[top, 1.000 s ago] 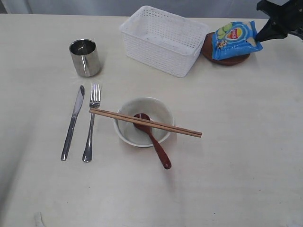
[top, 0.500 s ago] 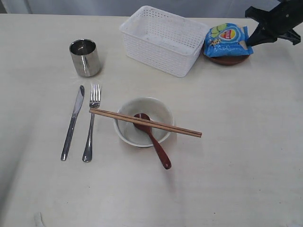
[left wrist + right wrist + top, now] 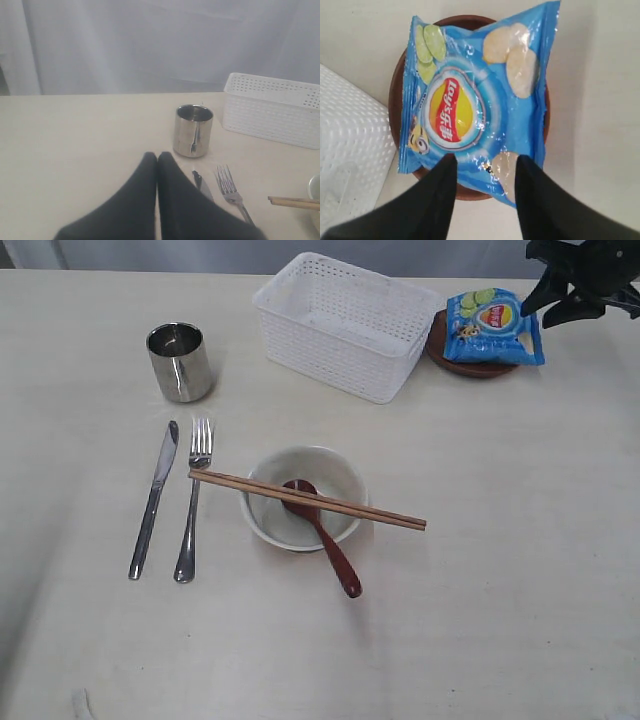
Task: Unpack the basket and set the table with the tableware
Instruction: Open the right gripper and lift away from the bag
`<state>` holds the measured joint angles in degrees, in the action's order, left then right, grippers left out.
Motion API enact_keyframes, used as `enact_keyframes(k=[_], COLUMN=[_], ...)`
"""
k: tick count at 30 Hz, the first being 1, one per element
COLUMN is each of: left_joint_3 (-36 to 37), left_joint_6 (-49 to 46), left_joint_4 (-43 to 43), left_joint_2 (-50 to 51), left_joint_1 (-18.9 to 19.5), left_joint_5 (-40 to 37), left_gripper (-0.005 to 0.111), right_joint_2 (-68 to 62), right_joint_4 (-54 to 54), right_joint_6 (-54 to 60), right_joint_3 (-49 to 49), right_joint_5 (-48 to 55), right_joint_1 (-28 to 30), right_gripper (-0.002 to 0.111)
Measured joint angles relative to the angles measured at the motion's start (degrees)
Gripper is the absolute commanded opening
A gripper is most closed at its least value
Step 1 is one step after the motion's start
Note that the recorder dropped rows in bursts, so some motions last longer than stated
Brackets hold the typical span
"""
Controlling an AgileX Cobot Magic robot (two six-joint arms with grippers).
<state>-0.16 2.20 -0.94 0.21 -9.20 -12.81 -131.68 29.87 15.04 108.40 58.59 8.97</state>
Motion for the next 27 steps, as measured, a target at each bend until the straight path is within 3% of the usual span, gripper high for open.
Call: enact_keyframes(k=[8,14,22,27], left_joint_3=[0.00,0.00,0.00,0.00], left_joint_6=[0.00,0.00,0.00,0.00], left_joint_4=[0.00,0.00,0.00,0.00], left_joint_2=[0.00,0.00,0.00,0.00], left_joint_1=[0.00,0.00,0.00,0.00], left_joint_5=[0.00,0.00,0.00,0.00], left_gripper=[0.000,0.000,0.000,0.000], right_joint_2=[0.63,3.70,2.36,-2.98], right_joint_4=[2.96,11.57,7.47,-1.30], right_joint_6=[0.77,10.24,18.61,19.23], right_joint_3=[0.00,2.49,15.32,23.87], right_joint_5=[1.06,1.39,1.54,1.62], right_joint_1=[0.00,-1.59,-12.42,-19.53], right_gripper=[0.038,0.038,0.040,0.057])
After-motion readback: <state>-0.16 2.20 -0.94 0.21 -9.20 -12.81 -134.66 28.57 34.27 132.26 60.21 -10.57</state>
